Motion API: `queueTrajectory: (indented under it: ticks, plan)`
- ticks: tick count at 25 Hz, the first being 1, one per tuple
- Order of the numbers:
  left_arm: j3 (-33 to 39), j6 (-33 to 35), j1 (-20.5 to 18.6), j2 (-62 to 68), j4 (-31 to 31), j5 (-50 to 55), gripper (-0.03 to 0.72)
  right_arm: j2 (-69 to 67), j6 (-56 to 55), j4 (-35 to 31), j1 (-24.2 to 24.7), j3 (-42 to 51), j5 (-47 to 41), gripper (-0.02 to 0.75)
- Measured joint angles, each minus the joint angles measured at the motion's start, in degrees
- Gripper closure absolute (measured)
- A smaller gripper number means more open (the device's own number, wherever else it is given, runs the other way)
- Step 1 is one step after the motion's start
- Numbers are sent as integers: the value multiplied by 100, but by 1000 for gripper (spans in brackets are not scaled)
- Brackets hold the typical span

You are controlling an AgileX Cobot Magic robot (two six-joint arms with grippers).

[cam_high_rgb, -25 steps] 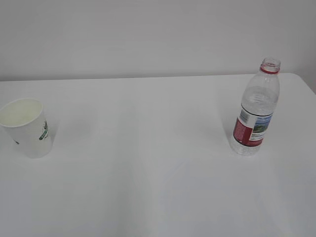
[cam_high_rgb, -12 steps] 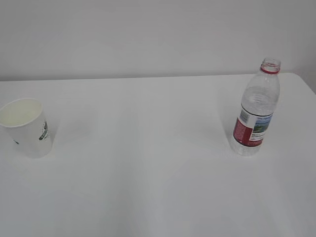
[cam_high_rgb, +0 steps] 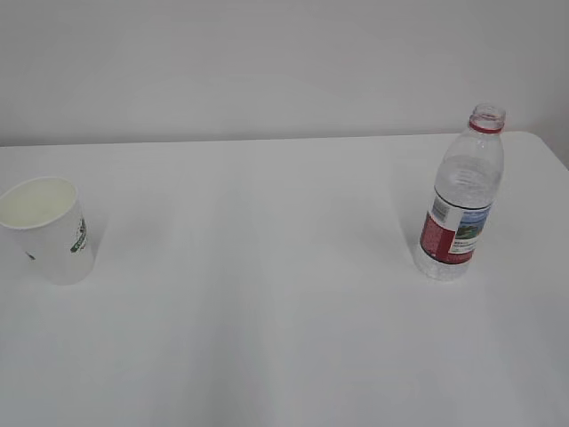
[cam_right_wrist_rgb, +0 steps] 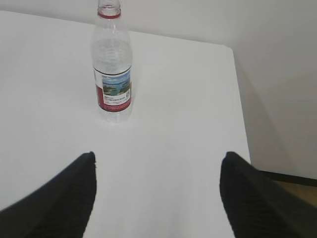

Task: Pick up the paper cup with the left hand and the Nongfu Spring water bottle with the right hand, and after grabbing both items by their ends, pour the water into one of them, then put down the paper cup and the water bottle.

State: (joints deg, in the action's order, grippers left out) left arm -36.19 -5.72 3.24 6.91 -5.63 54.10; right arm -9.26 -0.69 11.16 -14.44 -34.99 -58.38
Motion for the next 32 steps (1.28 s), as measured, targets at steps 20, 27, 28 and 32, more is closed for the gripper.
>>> queueTrajectory:
  ticks: [20,27,28,32]
  plan:
    - [-387,12,0,1759,-35,-2079,291,-1529,0,-734,0,-43,2700,148]
    - [-387,23,0,2474,-288,-2993,290,-1708,0,-838,0,-43,3775,148]
    - [-387,23,0,2608,-313,-3009,290,-1734,0,-838,0,-43,3828,148]
    - [-387,23,0,3080,-326,-3168,288,-1898,0,-838,0,-43,3892,148]
